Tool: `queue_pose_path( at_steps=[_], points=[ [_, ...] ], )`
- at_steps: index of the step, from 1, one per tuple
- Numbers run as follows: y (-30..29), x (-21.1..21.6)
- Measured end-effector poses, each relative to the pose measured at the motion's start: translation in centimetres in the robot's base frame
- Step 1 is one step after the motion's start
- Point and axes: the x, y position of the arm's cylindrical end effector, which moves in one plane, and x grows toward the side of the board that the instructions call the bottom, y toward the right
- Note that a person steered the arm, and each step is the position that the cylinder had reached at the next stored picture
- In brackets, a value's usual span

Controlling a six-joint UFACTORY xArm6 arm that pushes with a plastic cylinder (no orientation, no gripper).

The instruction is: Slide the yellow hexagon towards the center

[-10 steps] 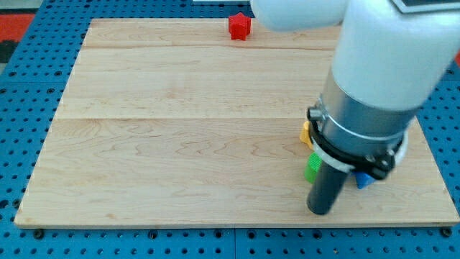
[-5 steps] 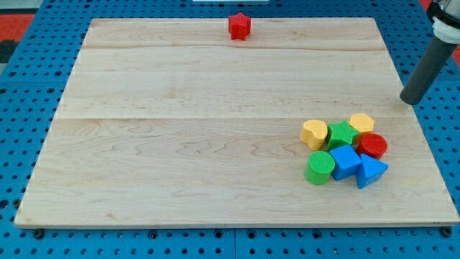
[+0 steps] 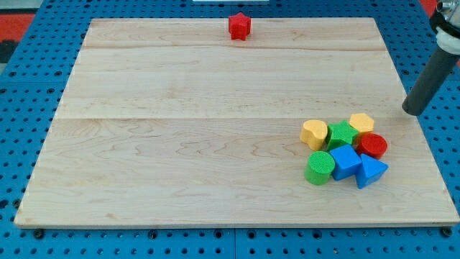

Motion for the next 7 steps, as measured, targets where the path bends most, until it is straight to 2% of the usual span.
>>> queue_pose_path(
  at_steps=[2,3,4,6,7],
  points=[
    [-4.8,0.9],
    [-3.4,3.3],
    [-6.6,4.0],
    [-13.3,2.6],
    [-13.6,1.6]
  ],
)
